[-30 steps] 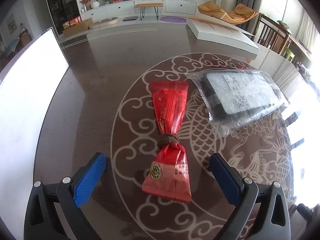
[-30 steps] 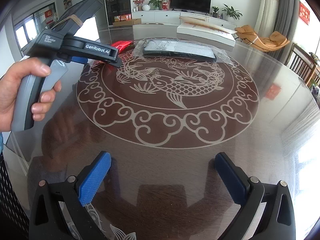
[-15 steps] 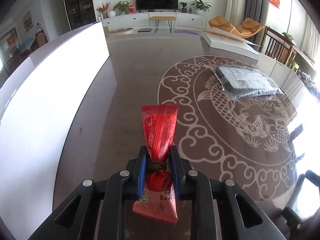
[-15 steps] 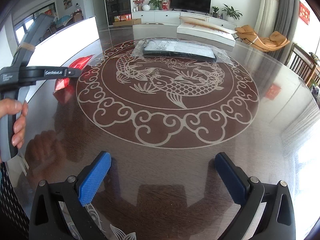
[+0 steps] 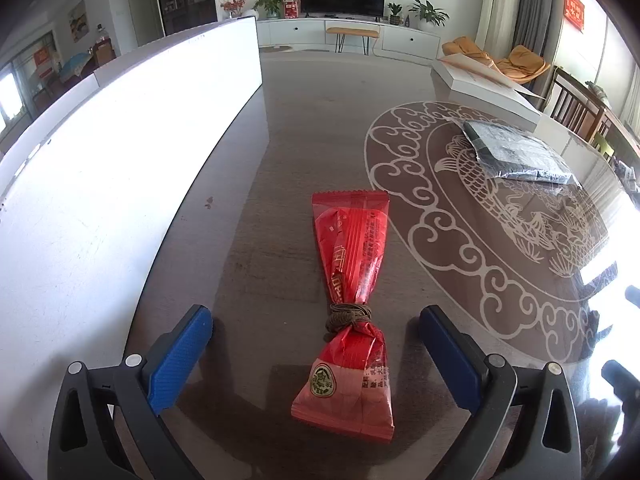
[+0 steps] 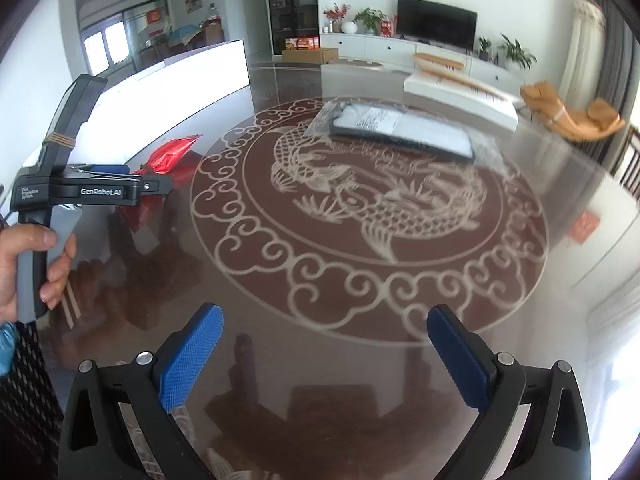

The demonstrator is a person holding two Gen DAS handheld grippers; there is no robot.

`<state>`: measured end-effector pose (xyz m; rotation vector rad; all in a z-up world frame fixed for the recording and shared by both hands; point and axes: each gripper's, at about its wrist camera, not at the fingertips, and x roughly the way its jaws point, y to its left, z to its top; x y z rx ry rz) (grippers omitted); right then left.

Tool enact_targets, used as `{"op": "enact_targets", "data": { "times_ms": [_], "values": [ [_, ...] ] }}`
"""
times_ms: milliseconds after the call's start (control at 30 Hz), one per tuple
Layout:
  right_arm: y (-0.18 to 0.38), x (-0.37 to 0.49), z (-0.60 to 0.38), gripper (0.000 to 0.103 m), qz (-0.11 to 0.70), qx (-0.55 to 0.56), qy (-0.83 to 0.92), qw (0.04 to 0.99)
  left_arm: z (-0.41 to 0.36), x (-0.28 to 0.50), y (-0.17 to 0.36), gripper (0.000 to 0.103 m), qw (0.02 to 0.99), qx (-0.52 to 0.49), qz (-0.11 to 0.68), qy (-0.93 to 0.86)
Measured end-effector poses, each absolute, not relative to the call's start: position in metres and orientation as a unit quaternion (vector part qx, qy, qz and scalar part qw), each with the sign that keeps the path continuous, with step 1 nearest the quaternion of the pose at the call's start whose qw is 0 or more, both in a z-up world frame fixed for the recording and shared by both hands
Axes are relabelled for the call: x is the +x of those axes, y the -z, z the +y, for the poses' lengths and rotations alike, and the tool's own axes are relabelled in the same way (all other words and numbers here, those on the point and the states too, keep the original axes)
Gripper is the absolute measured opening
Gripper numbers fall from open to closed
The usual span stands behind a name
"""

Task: Organize objects
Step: 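Grasp the bagged black phone case with the right gripper while the left gripper holds the red bag, then carry the red bag and phone case toward the white tray with both grippers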

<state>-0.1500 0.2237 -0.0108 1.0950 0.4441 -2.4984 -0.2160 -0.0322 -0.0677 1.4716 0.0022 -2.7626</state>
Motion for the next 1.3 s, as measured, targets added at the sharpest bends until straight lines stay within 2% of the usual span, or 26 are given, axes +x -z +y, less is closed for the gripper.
{"op": "enact_targets", "data": {
  "times_ms": [100,200,267,333,433,600,700,767,833,1000,1167,1300],
  "values": [
    [-0.012,-0.206,0.230,0.102,0.259,0.341,0.863,0.270,-0.031,-0.217,0.068,0.103,0.006,0.470,0.001,0.883],
    [-0.013,-0.260,0.228,0.102,0.370,0.340,0.806,0.313,-0.031,-0.217,0.068,0.103,0.006,0.470,0.001,0.883],
    [-0.003,-0.292,0.224,0.101,0.402,0.383,0.763,0.331,-0.031,-0.217,0.068,0.103,0.006,0.470,0.000,0.883],
    [0.006,-0.316,0.219,0.093,0.414,0.410,0.739,0.339,-0.031,-0.217,0.068,0.103,0.006,0.470,0.000,0.883],
    [0.016,-0.336,0.211,0.093,0.417,0.416,0.731,0.346,-0.031,-0.217,0.068,0.103,0.006,0.470,0.001,0.883],
    [0.027,-0.368,0.195,0.095,0.372,0.427,0.745,0.353,-0.031,-0.218,0.067,0.103,0.004,0.470,0.002,0.883],
    [0.033,-0.392,0.196,0.103,0.305,0.469,0.751,0.351,-0.031,-0.218,0.067,0.103,0.004,0.470,0.001,0.883],
    [0.040,-0.406,0.203,0.103,0.241,0.512,0.750,0.343,-0.031,-0.217,0.067,0.103,0.004,0.470,0.001,0.883],
    [0.040,-0.409,0.207,0.103,0.221,0.515,0.763,0.322,-0.030,-0.218,0.067,0.103,0.004,0.470,0.001,0.883],
    [0.039,-0.392,0.214,0.103,0.171,0.529,0.793,0.249,-0.030,-0.219,0.068,0.103,0.004,0.470,0.002,0.883],
    [0.037,-0.350,0.222,0.095,0.123,0.521,0.824,0.188,-0.030,-0.219,0.068,0.103,0.004,0.469,0.002,0.883],
    [0.033,-0.310,0.218,0.095,0.109,0.511,0.836,0.168,-0.030,-0.219,0.068,0.103,0.004,0.469,0.002,0.883]
  ]
}}
